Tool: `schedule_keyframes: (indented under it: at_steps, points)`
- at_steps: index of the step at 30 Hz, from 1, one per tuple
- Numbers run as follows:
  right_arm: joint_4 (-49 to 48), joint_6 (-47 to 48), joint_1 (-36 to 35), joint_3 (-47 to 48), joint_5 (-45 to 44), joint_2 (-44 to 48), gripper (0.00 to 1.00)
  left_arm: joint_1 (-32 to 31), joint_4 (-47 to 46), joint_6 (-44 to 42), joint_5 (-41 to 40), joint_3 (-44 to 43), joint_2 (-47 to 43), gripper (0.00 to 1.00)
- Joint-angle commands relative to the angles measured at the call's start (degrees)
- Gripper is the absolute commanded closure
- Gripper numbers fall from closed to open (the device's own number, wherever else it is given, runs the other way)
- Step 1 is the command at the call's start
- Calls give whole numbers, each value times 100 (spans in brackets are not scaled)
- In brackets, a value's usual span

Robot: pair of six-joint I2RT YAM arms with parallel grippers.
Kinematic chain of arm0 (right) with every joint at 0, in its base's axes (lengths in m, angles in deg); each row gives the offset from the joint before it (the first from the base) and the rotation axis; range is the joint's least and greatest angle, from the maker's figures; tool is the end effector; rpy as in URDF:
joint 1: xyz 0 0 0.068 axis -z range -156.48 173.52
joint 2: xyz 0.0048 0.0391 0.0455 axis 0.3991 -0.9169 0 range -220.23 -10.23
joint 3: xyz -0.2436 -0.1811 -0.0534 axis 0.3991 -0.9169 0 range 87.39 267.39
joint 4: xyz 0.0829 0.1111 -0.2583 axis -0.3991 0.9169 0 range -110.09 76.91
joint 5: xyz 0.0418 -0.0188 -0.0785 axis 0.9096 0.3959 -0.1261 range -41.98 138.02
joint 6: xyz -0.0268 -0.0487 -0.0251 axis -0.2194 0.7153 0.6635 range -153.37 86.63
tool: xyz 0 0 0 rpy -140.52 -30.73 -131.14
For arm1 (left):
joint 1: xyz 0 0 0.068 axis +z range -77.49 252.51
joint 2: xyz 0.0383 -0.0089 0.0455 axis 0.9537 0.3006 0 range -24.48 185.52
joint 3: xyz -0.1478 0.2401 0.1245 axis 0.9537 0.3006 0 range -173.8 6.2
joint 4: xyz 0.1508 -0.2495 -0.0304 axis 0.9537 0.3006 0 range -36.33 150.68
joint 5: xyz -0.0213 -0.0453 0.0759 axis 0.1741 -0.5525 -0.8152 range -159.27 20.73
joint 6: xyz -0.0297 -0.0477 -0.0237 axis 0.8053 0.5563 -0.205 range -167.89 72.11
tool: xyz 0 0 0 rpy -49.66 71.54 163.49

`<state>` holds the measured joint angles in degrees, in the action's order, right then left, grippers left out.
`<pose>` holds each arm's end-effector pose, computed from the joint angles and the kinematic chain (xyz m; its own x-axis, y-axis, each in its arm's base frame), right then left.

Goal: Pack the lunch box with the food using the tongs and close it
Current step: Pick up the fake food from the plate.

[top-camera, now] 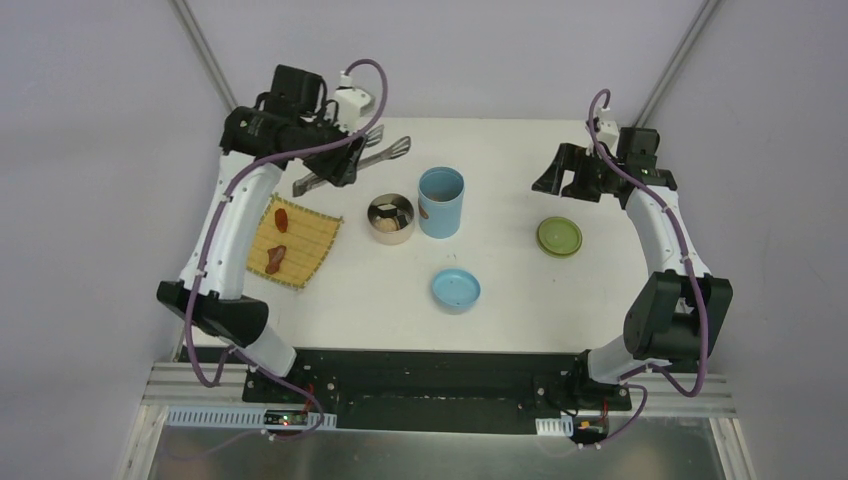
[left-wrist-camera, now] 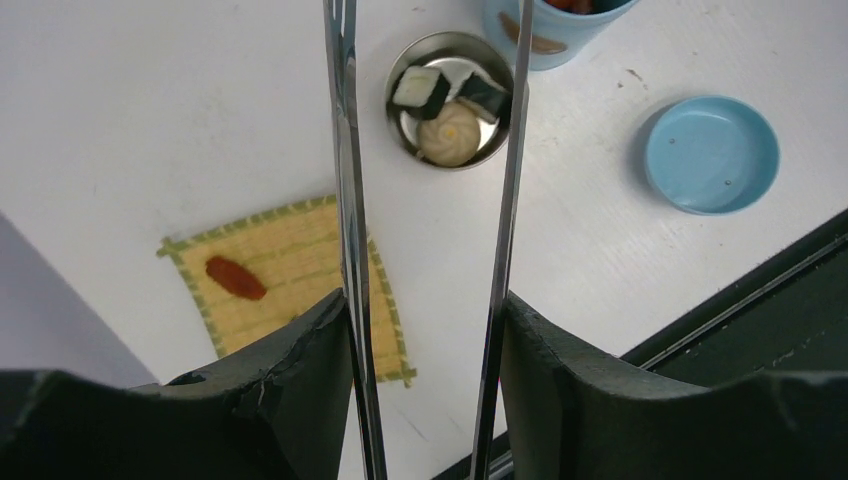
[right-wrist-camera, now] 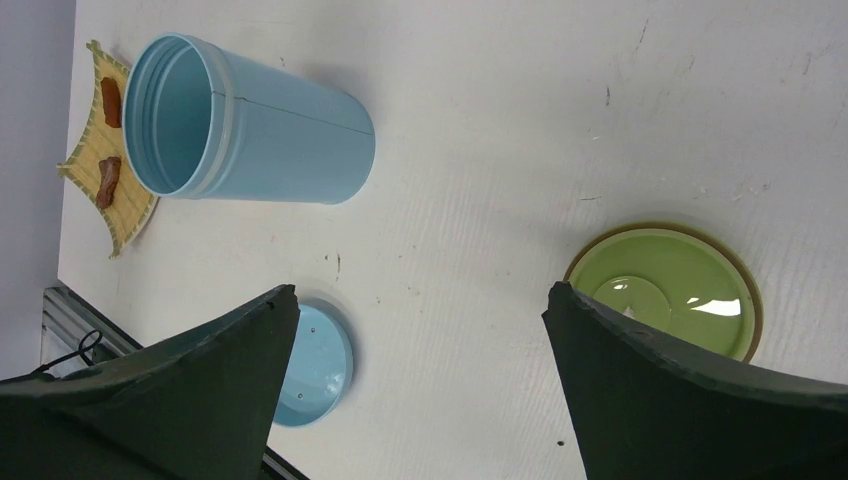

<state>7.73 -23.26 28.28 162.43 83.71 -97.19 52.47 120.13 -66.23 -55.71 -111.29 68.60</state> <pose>0.3753 -0.0046 0.3436 -0.5605 -0.0964 -0.8225 -0.4856 0.8428 0.2321 0.3278 -0.1310 0.5041 -0.4409 0.4865 -0.7543 0.6695 0.7380 0.0847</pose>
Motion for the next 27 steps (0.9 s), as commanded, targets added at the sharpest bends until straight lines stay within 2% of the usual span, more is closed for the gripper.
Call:
schedule_keyframes:
  at_steps: [1, 7, 13, 21, 27]
  points:
    - [-214, 10, 34, -88, 185, 231, 2, 613, -28, 336, -444, 472, -516, 48]
    - [-270, -15, 34, -188, 185, 287, 2, 1805, -100, 713, -1183, 1504, -1139, 48]
    - [-319, -73, 34, -249, 194, 286, 2, 2836, -167, 1129, -1321, 2504, -1511, 50]
    - [-297, -94, 26, -122, 201, 160, 2, 3004, -443, 1110, -1826, 3406, -1429, 48]
    - [-194, -36, 26, 5, 145, 79, 2, 3005, -717, 1443, -1884, 3408, -979, 46]
